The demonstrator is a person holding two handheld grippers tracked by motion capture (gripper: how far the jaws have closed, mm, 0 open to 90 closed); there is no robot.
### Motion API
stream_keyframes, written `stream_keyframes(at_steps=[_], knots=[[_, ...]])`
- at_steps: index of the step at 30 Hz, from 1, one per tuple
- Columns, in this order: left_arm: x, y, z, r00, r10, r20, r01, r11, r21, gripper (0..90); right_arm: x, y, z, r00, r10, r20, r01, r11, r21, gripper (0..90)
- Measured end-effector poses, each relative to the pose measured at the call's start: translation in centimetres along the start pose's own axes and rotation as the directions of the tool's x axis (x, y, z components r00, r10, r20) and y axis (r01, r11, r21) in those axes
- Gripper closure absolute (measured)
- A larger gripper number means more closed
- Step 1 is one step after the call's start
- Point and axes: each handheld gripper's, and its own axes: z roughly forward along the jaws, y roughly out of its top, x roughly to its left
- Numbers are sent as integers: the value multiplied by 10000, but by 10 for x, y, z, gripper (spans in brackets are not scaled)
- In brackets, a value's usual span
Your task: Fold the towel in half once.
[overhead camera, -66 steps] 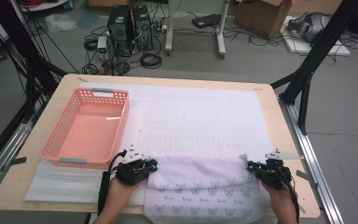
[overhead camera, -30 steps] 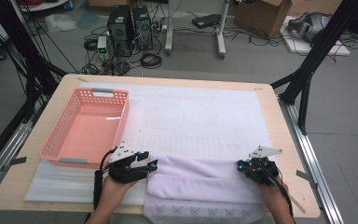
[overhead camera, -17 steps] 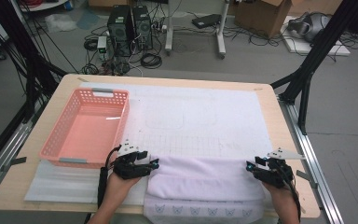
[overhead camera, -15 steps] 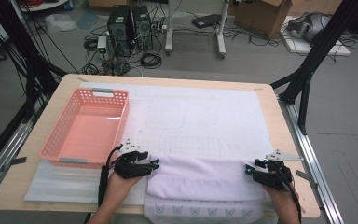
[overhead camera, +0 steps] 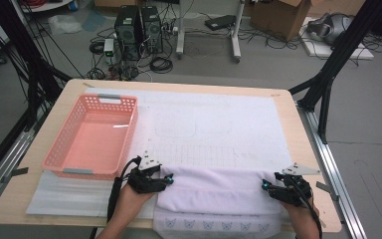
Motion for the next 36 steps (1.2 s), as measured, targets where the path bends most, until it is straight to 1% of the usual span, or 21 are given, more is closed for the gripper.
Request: stream_keyframes(at_steps=[1, 3, 4, 5, 6, 7, 8, 9, 10, 11, 14, 15, 17, 20, 23, 26, 28, 29, 32, 34, 36], knots=[[-1, 0, 1, 9999, 152, -48, -152, 9999, 32, 392, 0, -1, 0, 9998, 191, -98, -191, 9998, 37, 447], [-2, 0, 0, 9998, 148, -121, -148, 9999, 32, 393, 1, 0, -1, 9996, 255, -146, -253, 9996, 105, 475], [-2, 0, 0, 9998, 62, -196, -62, 10000, -30, 415, 1, 0, -1, 9996, 227, -158, -225, 9997, 120, 492], [-1, 0, 0, 9996, 4, -272, -5, 10000, -52, 456, 2, 1, -1, 9997, 164, -179, -161, 9998, 145, 530], [-1, 0, -1, 9995, -82, -311, 79, 9999, -77, 508, 3, 1, -1, 9995, 57, -295, -52, 9999, 163, 618], [0, -1, -1, 9994, -196, -302, 192, 9997, -141, 560, 4, 2, -1, 9980, -211, -590, 223, 9996, 200, 736], [1, -1, -1, 9994, -295, -158, 292, 9994, -160, 623, 7, 3, -1, 9957, -436, -814, 458, 9986, 252, 797], [2, -1, -1, 9990, -430, 92, 432, 9989, -157, 698, 11, 4, -1, 9957, -658, -649, 682, 9971, 347, 817], [3, -1, -1, 9973, -637, 362, 643, 9978, -132, 770, 13, 5, -1, 9953, -787, -567, 812, 9958, 432, 824], [4, -1, -1, 9967, -716, 386, 723, 9973, -153, 802, 13, 6, -1, 9947, -854, -577, 880, 9951, 447, 829], [6, -2, -1, 9929, -1038, 588, 1048, 9944, -142, 825, 5, 2, -1, 9938, -401, -1033, 416, 9991, 128, 839], [7, -2, -2, 9914, -1146, 628, 1156, 9932, -137, 828, 3, 0, -1, 9926, -78, -1210, 83, 10000, 39, 841], [8, -1, -3, 9888, -1379, 564, 1401, 9895, -364, 833, 1, -1, -1, 9932, 8, -1163, -25, 9999, -152, 846], [10, 5, -7, 9912, -1260, 395, 1292, 9875, -905, 837, 2, 1, 0, 9961, -178, -859, 156, 9996, -256, 849], [16, 18, -7, 9942, -1077, 54, 1074, 9838, -1434, 838, 2, 8, 1, 9973, -283, -677, 236, 9973, -694, 850], [26, 34, 0, 9927, -1200, -106, 1167, 9793, -1653, 838, -5, 23, 1, 9989, -174, -436, 114, 9909, -1342, 850], [34, 47, 5, 9943, -1014, -322, 952, 9832, -1560, 837, -11, 34, 5, 9993, -177, -326, 126, 9886, -1498, 849], [38, 53, 8, 9937, -1060, -357, 988, 9817, -1630, 837, -15, 41, 9, 9994, -143, -321, 94, 9890, -1478, 849], [53, 69, 18, 9909, -1236, -538, 1131, 9794, -1672, 834, -25, 63, 21, 9995, -313, -58, 301, 9893, -1428, 848], [62, 76, 26, 9886, -1344, -675, 1208, 9771, -1750, 831, -31, 77, 30, 9993, -367, 41, 370, 9897, -1381, 848], [71, 81, 34, 9848, -1495, -886, 1345, 9785, -1564, 830, -36, 88, 38, 9994, -340, 96, 350, 9910, -1291, 847]])
